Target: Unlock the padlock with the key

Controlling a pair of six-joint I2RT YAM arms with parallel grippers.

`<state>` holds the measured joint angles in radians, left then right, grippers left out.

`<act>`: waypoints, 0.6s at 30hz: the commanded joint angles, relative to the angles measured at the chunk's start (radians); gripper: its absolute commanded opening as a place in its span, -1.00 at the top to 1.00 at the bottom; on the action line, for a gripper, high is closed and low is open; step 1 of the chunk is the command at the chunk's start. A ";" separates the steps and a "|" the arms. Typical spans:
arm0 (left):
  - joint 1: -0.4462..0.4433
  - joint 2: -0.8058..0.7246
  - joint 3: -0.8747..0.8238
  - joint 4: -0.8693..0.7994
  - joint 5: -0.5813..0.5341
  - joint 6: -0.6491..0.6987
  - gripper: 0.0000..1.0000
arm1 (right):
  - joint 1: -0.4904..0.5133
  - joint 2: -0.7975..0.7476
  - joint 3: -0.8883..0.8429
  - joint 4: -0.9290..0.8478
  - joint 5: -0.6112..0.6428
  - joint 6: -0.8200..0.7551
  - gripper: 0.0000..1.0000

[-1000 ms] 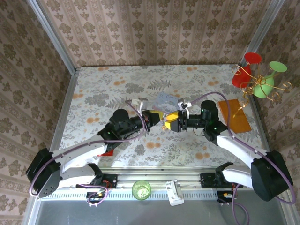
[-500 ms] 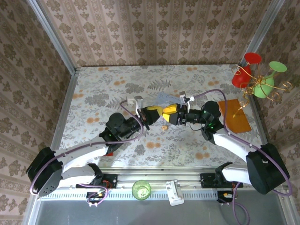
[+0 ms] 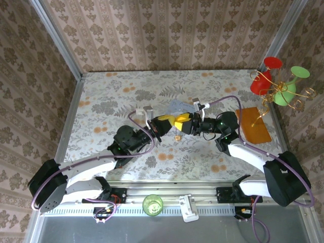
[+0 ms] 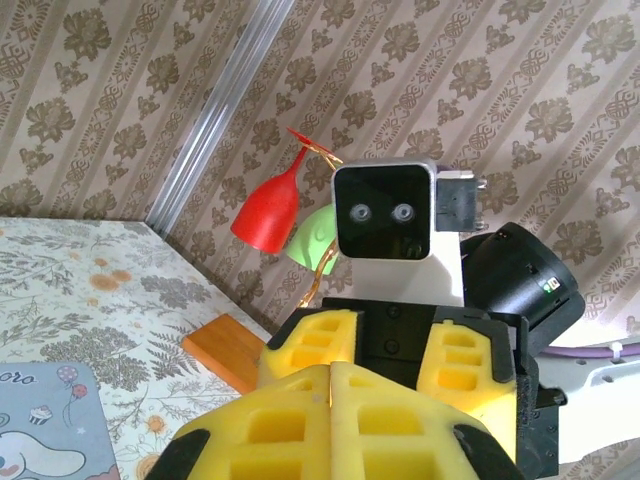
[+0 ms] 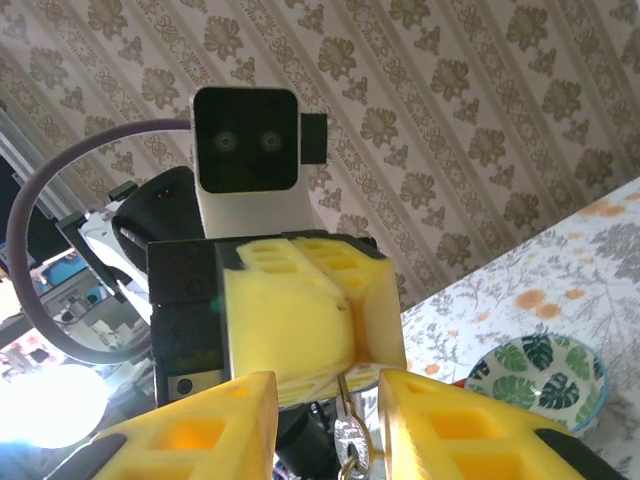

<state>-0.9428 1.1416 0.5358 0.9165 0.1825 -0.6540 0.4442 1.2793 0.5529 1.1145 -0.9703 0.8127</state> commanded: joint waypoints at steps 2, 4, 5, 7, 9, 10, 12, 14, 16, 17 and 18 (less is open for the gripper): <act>-0.010 -0.006 0.002 0.094 -0.016 0.023 1.00 | 0.009 0.027 0.004 0.073 -0.004 0.034 0.35; -0.012 -0.012 -0.008 0.112 -0.029 0.023 1.00 | 0.008 0.031 -0.001 0.092 -0.003 0.043 0.36; -0.012 -0.015 -0.013 0.124 -0.035 0.021 1.00 | 0.008 0.032 -0.004 0.109 -0.001 0.051 0.39; -0.012 -0.016 -0.020 0.134 -0.039 0.020 1.00 | 0.007 0.037 -0.012 0.159 0.004 0.077 0.45; -0.012 -0.014 -0.025 0.138 -0.044 0.022 1.00 | 0.007 0.044 -0.010 0.173 0.001 0.084 0.53; -0.012 -0.011 -0.027 0.142 -0.047 0.022 1.00 | 0.007 0.048 -0.010 0.179 0.001 0.087 0.56; -0.010 -0.002 -0.034 0.161 -0.054 0.020 1.00 | 0.011 0.049 -0.010 0.186 0.003 0.091 0.64; -0.010 0.005 -0.036 0.175 -0.052 0.019 1.00 | 0.017 0.046 -0.007 0.186 -0.002 0.092 0.67; -0.010 0.013 -0.037 0.191 -0.049 0.017 1.00 | 0.021 0.045 -0.006 0.183 -0.008 0.093 0.70; -0.009 0.017 -0.039 0.196 -0.052 0.016 1.00 | 0.021 0.046 -0.008 0.182 -0.010 0.093 0.70; -0.007 0.017 -0.040 0.200 -0.053 0.017 1.00 | 0.021 0.047 -0.010 0.182 -0.012 0.094 0.70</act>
<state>-0.9485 1.1511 0.5079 1.0485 0.1448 -0.6506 0.4561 1.3228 0.5522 1.2350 -0.9691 0.8978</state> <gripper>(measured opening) 0.043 0.152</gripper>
